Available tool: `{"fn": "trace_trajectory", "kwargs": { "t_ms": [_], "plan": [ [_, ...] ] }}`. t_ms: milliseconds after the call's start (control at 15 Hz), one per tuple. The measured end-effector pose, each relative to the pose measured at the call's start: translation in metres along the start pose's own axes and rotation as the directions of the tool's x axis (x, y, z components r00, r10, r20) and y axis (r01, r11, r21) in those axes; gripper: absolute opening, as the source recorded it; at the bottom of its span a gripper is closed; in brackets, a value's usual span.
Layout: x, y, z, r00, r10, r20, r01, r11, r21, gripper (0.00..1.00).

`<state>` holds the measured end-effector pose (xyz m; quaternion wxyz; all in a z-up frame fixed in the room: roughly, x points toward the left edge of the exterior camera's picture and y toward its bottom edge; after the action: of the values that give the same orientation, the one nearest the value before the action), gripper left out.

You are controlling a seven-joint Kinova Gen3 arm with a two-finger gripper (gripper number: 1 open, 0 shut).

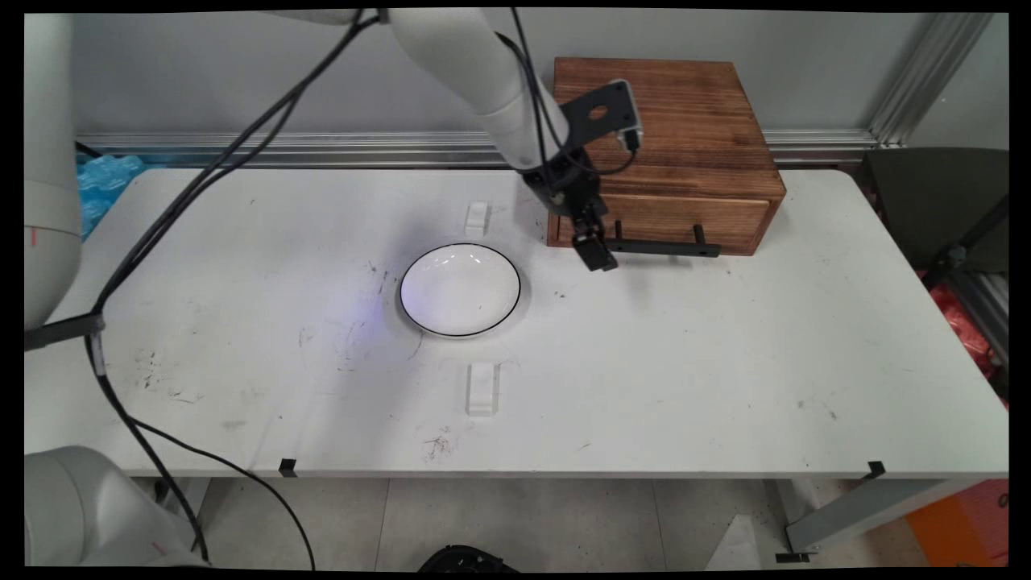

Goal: Open the drawer

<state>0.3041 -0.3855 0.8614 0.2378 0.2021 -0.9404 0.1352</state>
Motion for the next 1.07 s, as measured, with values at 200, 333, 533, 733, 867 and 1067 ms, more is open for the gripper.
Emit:
{"fn": "trace_trajectory", "kwargs": {
  "t_ms": [200, 333, 533, 733, 867, 1067],
  "plan": [
    [0.014, 0.0, 0.018, 1.0, 0.02, -0.02, -0.02, 1.0, 0.007, 1.0],
    [0.021, 0.0, 0.027, 0.999, 0.023, -0.031, -0.023, 1.0, 0.012, 1.0],
    [0.03, 0.001, 0.045, 0.999, 0.023, -0.049, -0.022, 1.0, 0.014, 1.0],
    [0.035, 0.001, 0.064, 0.998, 0.023, -0.06, -0.022, 1.0, 0.017, 1.0],
    [0.036, 0.0, 0.075, 0.998, 0.025, -0.064, -0.024, 0.999, 0.025, 1.0],
    [0.038, -0.002, 0.091, 0.997, 0.029, -0.069, -0.027, 0.999, 0.038, 1.0]
  ]
}}
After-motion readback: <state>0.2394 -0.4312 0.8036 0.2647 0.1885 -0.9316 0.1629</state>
